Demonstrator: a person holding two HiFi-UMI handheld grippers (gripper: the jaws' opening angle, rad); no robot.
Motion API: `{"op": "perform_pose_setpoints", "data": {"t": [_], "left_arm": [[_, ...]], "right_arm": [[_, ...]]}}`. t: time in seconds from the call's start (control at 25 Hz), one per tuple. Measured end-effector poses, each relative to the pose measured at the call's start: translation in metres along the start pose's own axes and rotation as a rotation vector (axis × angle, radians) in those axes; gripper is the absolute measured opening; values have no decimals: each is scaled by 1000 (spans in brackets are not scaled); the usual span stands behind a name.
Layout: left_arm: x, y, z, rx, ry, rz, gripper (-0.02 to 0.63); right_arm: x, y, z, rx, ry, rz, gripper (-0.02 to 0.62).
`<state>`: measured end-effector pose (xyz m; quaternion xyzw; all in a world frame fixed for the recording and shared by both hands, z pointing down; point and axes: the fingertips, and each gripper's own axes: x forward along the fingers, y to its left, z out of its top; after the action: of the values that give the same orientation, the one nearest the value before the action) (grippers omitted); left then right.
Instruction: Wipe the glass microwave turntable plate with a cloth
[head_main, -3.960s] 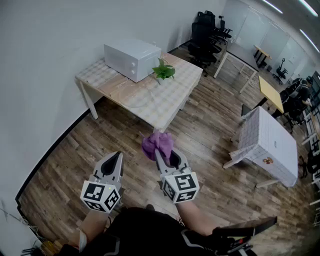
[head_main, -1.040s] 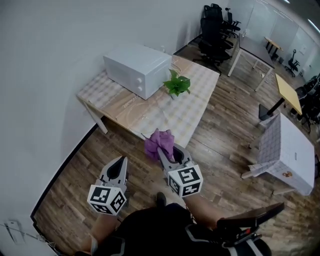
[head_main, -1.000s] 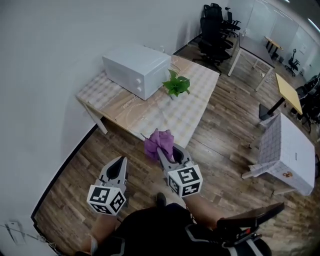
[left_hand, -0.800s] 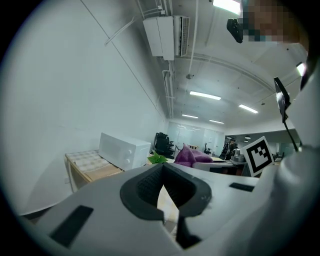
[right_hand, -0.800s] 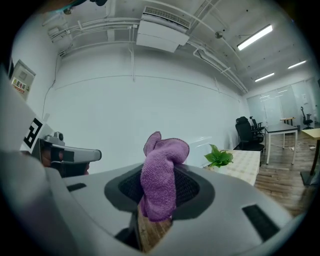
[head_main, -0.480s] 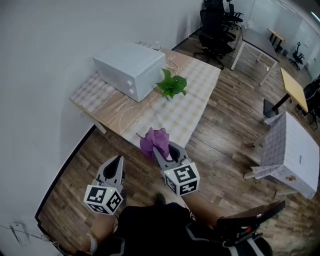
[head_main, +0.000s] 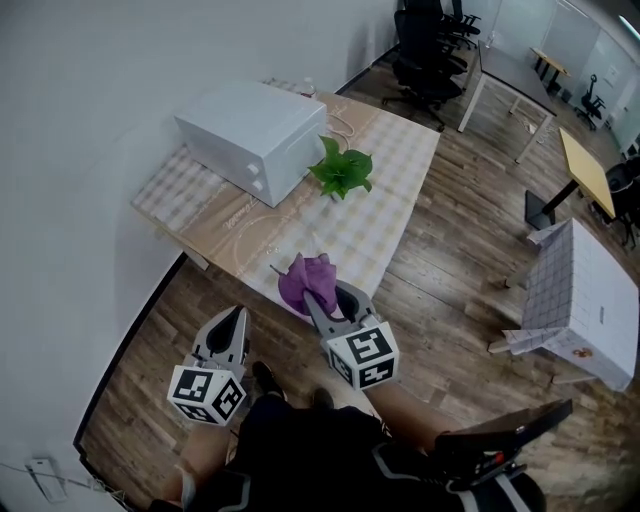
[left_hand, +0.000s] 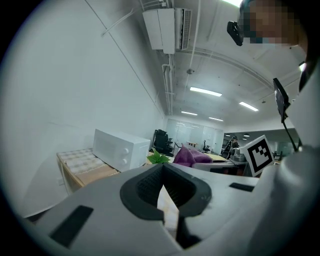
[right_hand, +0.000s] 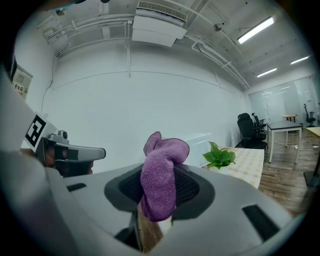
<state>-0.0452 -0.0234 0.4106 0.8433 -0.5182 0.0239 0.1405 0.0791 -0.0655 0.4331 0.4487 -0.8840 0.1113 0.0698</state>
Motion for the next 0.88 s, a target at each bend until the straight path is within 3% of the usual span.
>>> {"op": "perform_pose_setpoints", "data": {"t": [0.88], "left_arm": [[65, 127, 21, -10, 27, -88, 3]], "right_arm": [[137, 2, 15, -32, 70, -125, 137]]}}
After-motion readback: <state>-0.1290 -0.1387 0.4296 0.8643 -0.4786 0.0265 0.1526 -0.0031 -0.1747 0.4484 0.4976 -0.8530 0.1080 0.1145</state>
